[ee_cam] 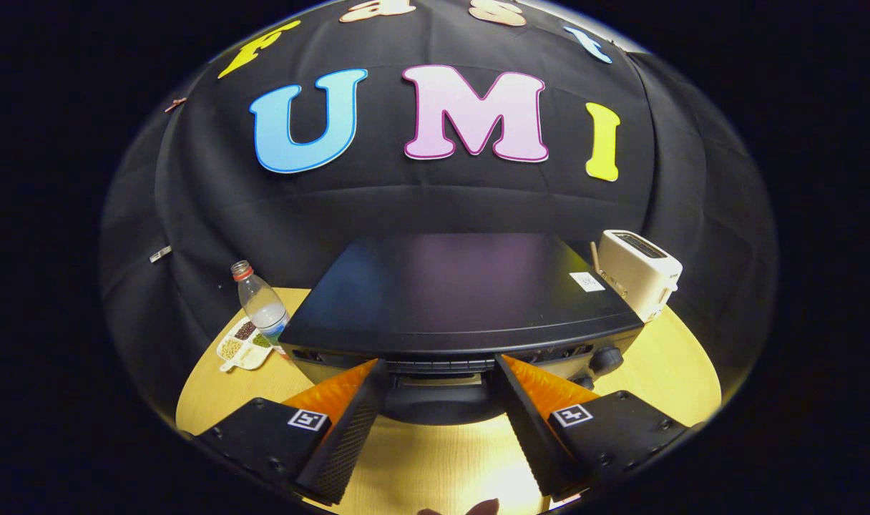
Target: Open the toaster oven, put the food inside, and close the toaster oven door.
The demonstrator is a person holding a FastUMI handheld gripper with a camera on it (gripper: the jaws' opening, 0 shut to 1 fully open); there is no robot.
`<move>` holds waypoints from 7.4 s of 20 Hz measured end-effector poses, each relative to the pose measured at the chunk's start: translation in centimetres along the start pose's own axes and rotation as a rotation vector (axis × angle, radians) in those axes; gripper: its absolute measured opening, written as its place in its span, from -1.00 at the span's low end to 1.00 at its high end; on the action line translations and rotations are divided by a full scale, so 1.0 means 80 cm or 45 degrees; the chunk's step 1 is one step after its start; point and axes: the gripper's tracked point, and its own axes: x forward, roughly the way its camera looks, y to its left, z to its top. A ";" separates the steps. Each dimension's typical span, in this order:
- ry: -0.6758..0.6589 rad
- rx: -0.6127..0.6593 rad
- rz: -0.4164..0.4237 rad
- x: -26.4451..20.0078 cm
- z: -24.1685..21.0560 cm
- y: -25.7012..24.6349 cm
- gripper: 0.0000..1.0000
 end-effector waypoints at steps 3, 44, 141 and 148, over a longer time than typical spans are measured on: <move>0.012 0.003 -0.006 -0.020 -0.021 -0.003 0.95; 0.955 0.099 0.040 -0.202 -0.210 -0.324 0.99; 0.422 1.233 0.057 -0.087 -0.132 -0.055 0.96; 0.509 0.407 0.014 -0.120 -0.222 -0.065 0.97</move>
